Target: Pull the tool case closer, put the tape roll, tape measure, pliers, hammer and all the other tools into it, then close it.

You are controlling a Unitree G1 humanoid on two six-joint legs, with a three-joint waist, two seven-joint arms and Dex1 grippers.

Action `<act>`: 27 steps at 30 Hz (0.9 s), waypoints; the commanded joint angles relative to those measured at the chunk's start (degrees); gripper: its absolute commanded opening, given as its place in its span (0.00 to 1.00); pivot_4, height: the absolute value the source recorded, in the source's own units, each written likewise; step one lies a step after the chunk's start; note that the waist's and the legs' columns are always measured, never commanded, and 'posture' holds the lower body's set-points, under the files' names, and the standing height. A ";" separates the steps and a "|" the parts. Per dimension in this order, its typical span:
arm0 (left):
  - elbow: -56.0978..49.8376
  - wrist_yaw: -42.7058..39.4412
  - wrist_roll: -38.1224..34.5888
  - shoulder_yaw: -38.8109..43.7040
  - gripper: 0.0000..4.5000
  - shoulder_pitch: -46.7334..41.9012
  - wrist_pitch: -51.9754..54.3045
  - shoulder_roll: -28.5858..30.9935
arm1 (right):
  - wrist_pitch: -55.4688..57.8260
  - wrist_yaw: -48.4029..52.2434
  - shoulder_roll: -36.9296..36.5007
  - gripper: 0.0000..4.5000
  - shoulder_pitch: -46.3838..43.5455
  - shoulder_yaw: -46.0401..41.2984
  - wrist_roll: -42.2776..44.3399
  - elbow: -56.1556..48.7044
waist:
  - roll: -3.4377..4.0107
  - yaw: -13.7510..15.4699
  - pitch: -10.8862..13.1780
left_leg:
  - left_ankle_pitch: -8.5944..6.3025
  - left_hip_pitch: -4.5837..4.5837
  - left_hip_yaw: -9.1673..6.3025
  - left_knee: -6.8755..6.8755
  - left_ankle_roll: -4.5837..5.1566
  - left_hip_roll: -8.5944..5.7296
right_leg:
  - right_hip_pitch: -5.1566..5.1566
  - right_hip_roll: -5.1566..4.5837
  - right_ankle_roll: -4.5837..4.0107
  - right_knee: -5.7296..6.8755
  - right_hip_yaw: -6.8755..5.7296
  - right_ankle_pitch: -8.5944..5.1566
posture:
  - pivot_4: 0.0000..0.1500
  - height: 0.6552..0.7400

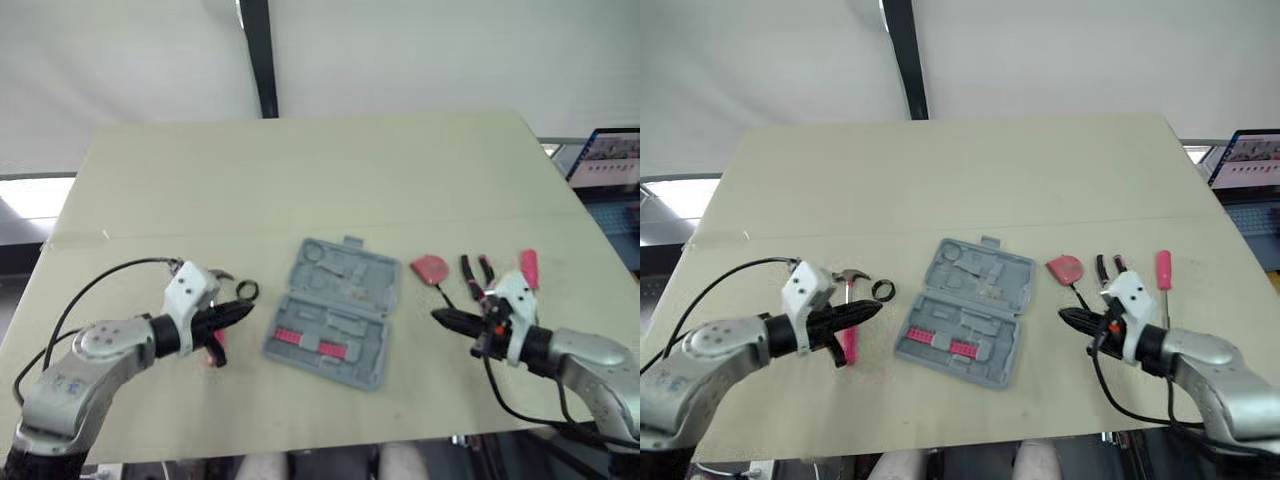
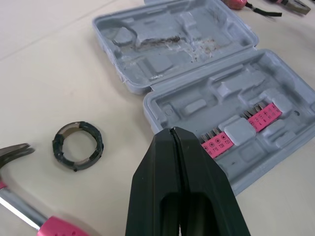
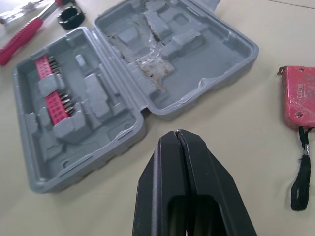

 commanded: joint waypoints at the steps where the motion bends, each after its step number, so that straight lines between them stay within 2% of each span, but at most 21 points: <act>1: 5.89 -3.03 2.15 -4.06 0.00 -3.60 -0.53 1.04 | 2.97 -3.62 1.38 0.01 -3.07 2.47 -1.73 1.27 | 0.00 -0.12 0.00 | 0.00 0.00 0.03 -0.04 0.00 0.00 | -0.04 0.00 0.00 0.00 -0.01 0.00 | 1.00 1.00; 10: 22.99 -7.00 12.35 -14.36 0.00 -14.55 -10.46 -1.47 | 6.41 -7.20 3.91 0.01 -5.32 7.43 -5.63 2.30 | 0.00 0.33 0.00 | 0.01 -0.04 0.07 0.09 -0.01 -0.02 | -0.04 -0.01 0.00 0.03 -0.04 0.00 | 1.00 1.00; 27: 34.27 -6.31 22.53 -18.91 0.00 -23.00 -17.48 -9.50 | 9.60 -8.12 5.10 0.01 -6.56 8.22 -6.52 -0.21 | -0.01 0.22 0.00 | 0.01 -0.08 0.07 0.17 -0.01 -0.02 | -0.08 -0.02 0.01 0.12 -0.06 0.00 | 1.00 1.00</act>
